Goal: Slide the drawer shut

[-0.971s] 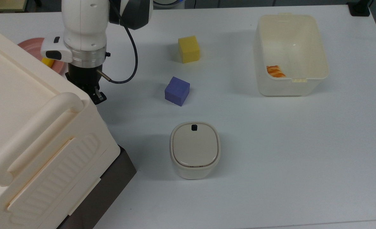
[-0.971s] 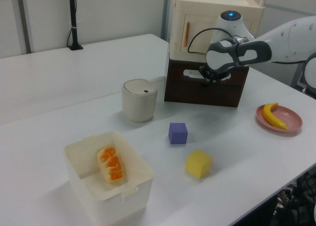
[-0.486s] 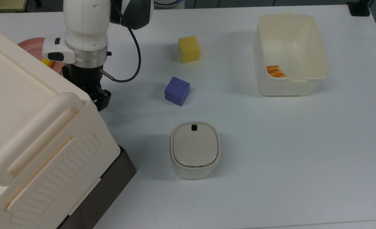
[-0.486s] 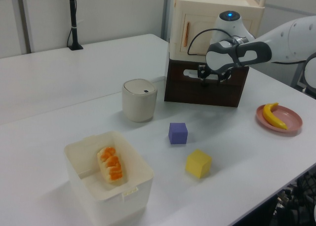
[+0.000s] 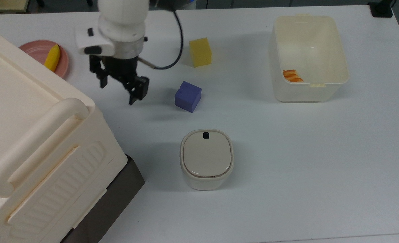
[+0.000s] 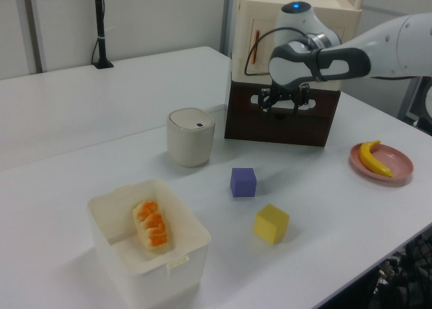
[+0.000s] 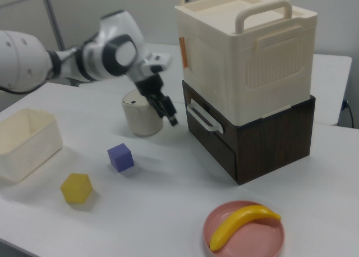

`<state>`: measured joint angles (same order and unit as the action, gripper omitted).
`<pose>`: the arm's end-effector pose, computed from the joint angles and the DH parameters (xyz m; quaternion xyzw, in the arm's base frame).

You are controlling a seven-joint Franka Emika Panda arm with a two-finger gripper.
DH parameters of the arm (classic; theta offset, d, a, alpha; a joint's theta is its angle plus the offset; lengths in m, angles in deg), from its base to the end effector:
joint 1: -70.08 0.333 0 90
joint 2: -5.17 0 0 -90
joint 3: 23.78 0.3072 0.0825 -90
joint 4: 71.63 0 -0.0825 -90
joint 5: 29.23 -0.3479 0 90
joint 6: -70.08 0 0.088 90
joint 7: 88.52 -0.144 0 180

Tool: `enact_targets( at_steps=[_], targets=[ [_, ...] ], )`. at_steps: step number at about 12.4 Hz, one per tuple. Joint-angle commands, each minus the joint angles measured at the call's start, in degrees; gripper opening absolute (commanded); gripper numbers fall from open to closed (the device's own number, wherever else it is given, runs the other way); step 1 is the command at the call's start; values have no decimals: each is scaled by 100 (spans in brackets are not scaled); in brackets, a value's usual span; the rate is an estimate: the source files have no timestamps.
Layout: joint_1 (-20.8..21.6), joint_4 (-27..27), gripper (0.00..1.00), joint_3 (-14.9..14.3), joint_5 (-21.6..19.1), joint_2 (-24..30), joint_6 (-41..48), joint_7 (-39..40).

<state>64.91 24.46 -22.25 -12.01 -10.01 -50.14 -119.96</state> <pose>0.6219 -0.0646 0.4332 0.9597 -0.2359 0.1067 0.1090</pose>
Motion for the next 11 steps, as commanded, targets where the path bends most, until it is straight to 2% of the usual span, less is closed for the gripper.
enact_targets(
  at_steps=[1,3,6,11],
  targets=[
    [655,85,100,58,0,620,1216,663],
    [980,42,100,207,-130,849,2051,1199],
    [1281,-186,100,208,-553,1035,2711,1710],
    [1298,-459,100,208,-747,1061,2784,2501]
  ],
)
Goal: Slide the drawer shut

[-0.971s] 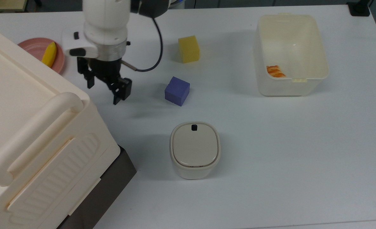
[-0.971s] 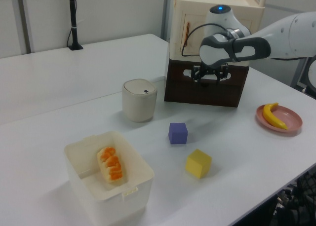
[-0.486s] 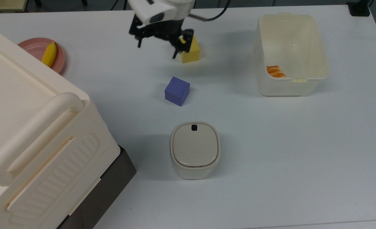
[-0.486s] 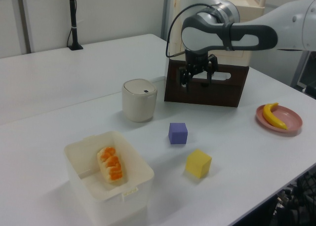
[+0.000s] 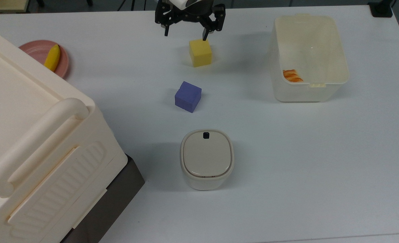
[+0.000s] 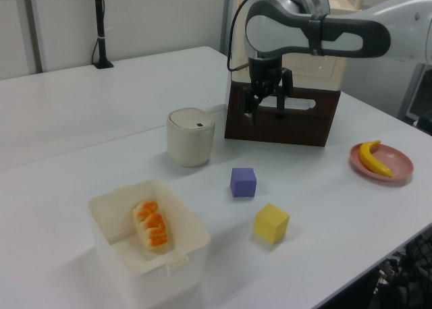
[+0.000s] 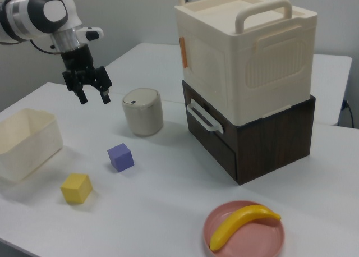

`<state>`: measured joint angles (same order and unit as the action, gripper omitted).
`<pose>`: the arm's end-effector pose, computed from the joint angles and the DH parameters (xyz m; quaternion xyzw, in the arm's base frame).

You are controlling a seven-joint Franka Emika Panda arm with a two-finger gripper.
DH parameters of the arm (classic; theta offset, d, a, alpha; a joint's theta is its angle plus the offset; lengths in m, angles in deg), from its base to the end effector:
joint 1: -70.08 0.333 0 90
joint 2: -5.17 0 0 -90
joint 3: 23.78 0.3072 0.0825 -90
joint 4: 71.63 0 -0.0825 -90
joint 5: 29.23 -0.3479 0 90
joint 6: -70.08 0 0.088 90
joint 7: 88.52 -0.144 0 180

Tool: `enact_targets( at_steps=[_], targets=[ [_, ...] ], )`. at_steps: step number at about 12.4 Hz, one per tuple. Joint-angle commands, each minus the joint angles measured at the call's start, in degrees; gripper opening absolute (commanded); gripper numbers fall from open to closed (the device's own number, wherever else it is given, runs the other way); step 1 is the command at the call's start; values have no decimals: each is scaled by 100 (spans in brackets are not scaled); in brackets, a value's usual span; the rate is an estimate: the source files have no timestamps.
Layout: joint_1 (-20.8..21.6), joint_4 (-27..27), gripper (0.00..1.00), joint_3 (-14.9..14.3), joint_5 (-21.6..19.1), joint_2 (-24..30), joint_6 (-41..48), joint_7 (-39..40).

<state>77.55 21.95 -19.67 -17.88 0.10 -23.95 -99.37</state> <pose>0.5368 0.0811 0.5129 0.9945 0.0172 -0.0207 0.1011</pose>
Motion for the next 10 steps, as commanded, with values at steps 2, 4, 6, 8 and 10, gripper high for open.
enact_targets(
  at_steps=[2,4,6,8,10],
  targets=[
    [-1,-348,100,-59,-160,59,192,488],
    [-36,-436,100,-85,-186,50,192,846],
    [-27,-437,100,-68,-203,59,183,795],
    [-36,-428,100,-68,-203,59,174,795],
    [-36,-428,100,-68,-203,59,157,795]
  ],
)
